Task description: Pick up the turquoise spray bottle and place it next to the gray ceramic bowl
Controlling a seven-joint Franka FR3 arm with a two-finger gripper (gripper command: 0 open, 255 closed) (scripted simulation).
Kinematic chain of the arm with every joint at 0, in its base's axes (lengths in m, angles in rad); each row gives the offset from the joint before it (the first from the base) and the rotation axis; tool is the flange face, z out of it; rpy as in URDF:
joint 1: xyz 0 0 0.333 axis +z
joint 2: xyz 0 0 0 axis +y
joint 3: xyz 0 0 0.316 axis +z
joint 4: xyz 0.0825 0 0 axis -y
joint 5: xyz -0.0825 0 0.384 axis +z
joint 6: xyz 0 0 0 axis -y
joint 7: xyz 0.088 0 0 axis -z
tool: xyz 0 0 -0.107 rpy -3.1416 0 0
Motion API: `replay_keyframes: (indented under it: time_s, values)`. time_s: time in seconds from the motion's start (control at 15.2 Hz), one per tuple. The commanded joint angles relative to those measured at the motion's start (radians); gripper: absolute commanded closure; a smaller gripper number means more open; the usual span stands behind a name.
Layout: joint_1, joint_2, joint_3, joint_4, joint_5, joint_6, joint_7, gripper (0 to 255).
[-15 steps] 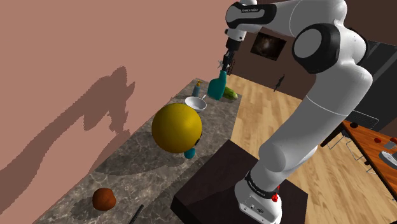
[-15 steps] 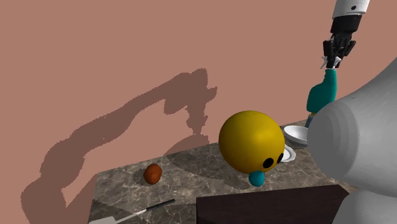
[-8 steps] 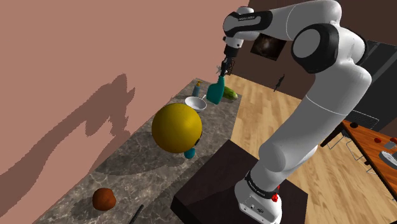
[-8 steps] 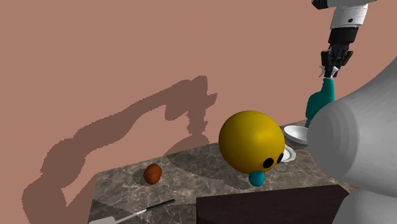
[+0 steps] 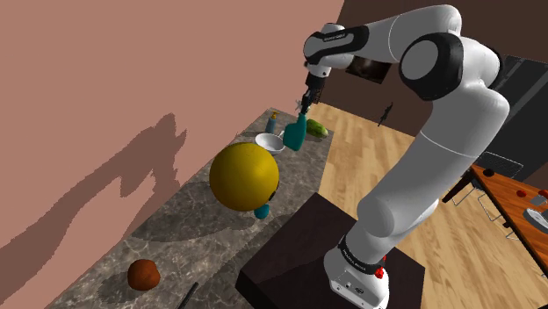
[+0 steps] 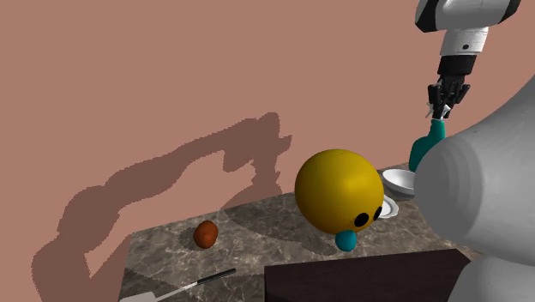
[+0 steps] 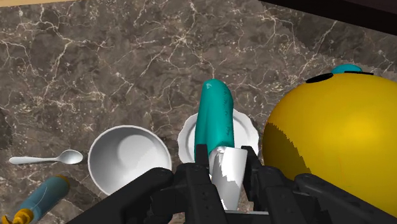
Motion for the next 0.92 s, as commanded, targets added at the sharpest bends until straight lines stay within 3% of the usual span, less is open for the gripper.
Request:
replay_keyframes:
  time_s: [0.0, 0.86]
  values:
    - [0.000, 0.006, 0.000, -0.018, 0.001, 0.025, -0.001, 255]
    - [-0.003, 0.069, 0.001, -0.122, 0.018, 0.190, -0.012, 255]
